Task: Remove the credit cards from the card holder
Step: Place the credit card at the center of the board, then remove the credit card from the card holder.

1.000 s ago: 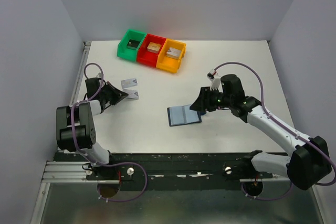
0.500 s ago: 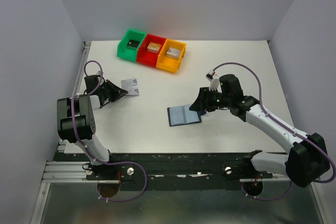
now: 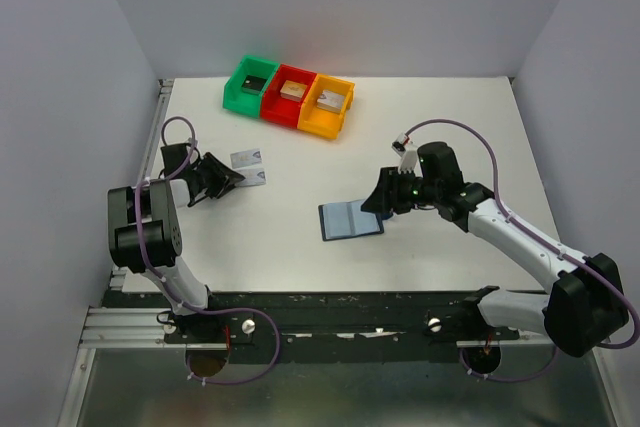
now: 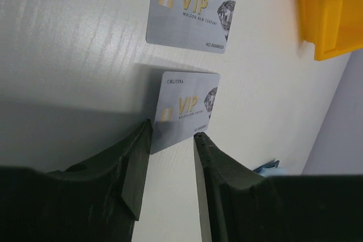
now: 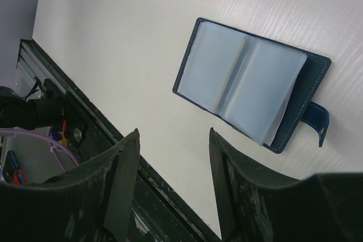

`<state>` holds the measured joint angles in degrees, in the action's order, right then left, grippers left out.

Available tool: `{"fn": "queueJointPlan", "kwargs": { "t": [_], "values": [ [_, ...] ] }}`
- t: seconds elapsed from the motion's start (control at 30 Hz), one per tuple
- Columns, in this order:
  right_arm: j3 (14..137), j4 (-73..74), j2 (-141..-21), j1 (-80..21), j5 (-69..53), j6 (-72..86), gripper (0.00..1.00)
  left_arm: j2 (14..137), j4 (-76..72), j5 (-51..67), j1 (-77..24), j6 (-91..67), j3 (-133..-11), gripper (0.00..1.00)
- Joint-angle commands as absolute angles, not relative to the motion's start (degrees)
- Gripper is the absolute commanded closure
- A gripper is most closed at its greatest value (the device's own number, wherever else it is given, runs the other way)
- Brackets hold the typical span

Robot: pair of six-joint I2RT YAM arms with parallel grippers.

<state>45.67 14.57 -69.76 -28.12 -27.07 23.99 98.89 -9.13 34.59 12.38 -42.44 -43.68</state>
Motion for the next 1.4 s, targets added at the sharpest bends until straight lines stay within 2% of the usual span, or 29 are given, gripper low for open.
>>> {"fn": "queueJointPlan", "kwargs": {
  "t": [0.0,0.2,0.3,0.4,0.43,0.47,0.5,0.57,0.6,0.63,0.73,0.9,1.07,1.37],
  "values": [
    [45.97,16.34,-69.61,-28.3,-25.67,22.68,0.4,95.37,-3.08,30.07,13.18,-39.47,-45.79,0.52],
    [46.67,18.89,-68.64,-28.3,-21.2,23.2,0.38,90.45,3.76,22.6,13.45,-38.93,-47.54,0.39],
    [45.53,18.9,-66.8,-28.3,-15.05,25.04,0.35,87.46,6.67,19.17,13.45,-40.42,-47.2,0.37],
    [44.47,18.81,-66.44,-28.21,-11.61,26.72,0.27,81.93,7.9,14.79,11.87,-41.22,-45.71,0.32],
    [44.39,19.07,-67.14,-27.95,-11.6,26.98,0.22,79.65,8.78,12.24,10.65,-40.96,-45.36,0.31],
    [44.47,19.33,-68.02,-27.51,-11.86,27.42,0.09,77.54,9.83,8.74,8.46,-40.35,-45.09,0.31],
    [44.56,19.42,-69.59,-27.07,-12.13,27.86,0.08,75.08,10.54,5.31,5.39,-39.73,-44.65,0.3],
    [45.26,20.47,-72.41,-26.37,-12.48,28.47,0.08,71.21,12.74,-3.47,-1.54,-38.85,-44.04,0.22],
    [45.52,20.83,-73.47,-26.28,-12.05,28.74,0.08,69.45,13.53,-6.82,-4.45,-39.11,-43.51,0.1],
    [45.61,21.0,-74.35,-26.19,-11.69,28.57,0.09,67.61,14.14,-9.81,-7.79,-39.81,-42.9,0.04],
    [44.48,20.39,-74.45,-26.28,-9.24,28.21,0.11,64.08,16.25,-15.2,-12.82,-45.07,-41.31,0.01],
    [42.1,18.81,-73.74,-26.28,-6.95,27.6,0.15,62.4,13.11,-7.49,-13.71,-53.0,-36.66,0.01],
    [42.63,21.0,-76.46,-25.75,-3.35,28.65,0.2,63.36,-1.54,10.78,-13.18,-53.69,-30.86,0.01],
    [47.28,21.97,-84.9,-24.96,-2.81,28.56,0.36,68.02,-4.83,12.74,-23.81,-50.98,-31.46,0.07]
  ]
}}
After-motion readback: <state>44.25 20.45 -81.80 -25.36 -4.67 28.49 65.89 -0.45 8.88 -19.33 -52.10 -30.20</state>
